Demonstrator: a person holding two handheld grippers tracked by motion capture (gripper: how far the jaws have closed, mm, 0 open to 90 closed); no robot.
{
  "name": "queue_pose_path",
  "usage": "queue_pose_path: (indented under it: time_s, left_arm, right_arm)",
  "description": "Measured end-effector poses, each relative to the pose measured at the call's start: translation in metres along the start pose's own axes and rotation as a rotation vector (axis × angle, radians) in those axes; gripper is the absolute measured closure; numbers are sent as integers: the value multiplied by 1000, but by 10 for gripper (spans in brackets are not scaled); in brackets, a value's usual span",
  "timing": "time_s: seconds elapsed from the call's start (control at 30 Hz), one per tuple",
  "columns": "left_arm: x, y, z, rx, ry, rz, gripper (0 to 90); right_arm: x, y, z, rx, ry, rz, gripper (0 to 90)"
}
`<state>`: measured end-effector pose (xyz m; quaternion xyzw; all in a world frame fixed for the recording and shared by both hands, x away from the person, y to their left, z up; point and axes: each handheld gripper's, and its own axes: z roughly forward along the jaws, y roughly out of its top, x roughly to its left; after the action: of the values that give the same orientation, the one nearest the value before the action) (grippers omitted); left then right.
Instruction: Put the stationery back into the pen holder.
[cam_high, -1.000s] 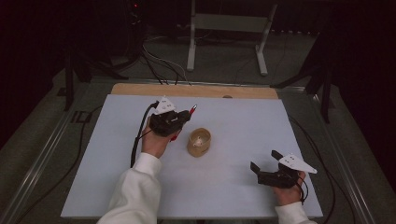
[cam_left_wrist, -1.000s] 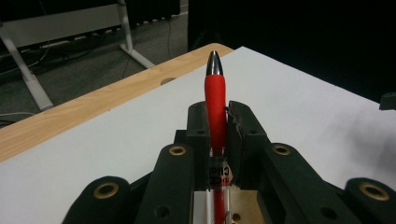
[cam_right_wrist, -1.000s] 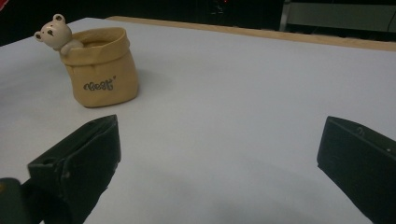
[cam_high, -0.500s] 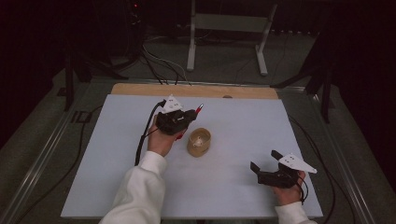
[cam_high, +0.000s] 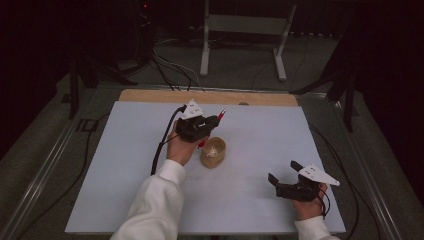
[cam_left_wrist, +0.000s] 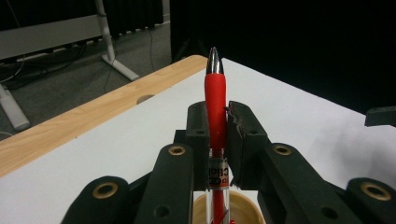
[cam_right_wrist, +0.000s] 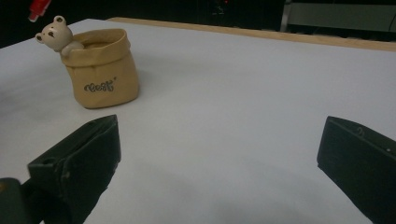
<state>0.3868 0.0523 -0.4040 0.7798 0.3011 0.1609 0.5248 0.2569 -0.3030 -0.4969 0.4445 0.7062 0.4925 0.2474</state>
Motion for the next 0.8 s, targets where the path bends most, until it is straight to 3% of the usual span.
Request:
queue_pose_path:
  time_s: [0.8]
  left_arm:
    - [-5, -13, 20, 46, 2, 1, 797]
  right_arm:
    - [0, 0, 0, 0, 1, 0, 0]
